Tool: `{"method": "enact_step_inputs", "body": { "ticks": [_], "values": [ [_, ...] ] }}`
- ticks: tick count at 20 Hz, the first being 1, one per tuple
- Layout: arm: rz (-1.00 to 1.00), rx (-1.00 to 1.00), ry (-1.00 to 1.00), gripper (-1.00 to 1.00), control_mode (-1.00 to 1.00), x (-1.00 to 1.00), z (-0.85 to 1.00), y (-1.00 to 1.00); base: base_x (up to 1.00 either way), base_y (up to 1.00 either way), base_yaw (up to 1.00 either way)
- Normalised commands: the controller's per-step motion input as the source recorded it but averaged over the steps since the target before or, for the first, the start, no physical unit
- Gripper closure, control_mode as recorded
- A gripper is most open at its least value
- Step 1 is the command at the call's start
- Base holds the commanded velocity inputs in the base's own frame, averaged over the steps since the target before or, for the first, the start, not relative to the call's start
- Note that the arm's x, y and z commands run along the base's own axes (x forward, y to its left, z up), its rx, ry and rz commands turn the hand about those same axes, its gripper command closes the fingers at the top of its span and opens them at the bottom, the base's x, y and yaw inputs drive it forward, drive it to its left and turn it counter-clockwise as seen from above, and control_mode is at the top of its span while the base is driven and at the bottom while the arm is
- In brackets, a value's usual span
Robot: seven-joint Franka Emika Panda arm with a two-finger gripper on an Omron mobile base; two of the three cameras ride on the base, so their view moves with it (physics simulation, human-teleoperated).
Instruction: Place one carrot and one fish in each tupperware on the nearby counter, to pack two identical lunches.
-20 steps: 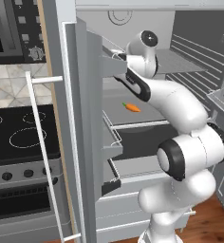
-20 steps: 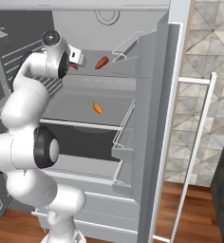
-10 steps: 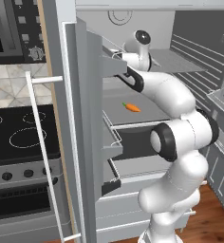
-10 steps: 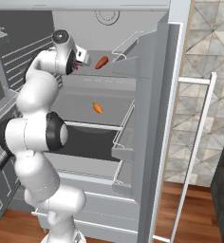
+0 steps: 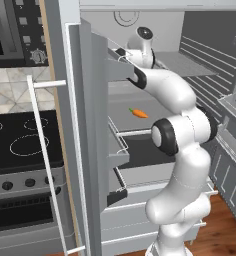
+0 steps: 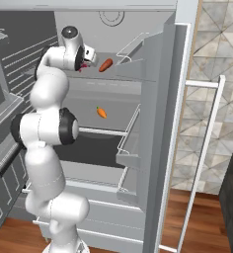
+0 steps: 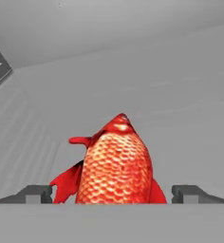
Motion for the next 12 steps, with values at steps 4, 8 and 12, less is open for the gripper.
{"method": "enact_step_inputs", "body": {
  "ticks": [4, 8, 12],
  "values": [
    [-0.01, -0.03, 0.0, -1.0, -1.0, 0.07, -0.51, 0.06, 0.0, 0.0, 0.0],
    [-0.01, -0.05, 0.0, 1.0, -1.0, 0.03, -0.61, 0.1, 0.0, 0.0, 0.0],
    [0.0, -0.03, 0.0, 1.0, -1.0, 0.08, -0.43, 0.01, 0.0, 0.0, 0.0]
  ]
}}
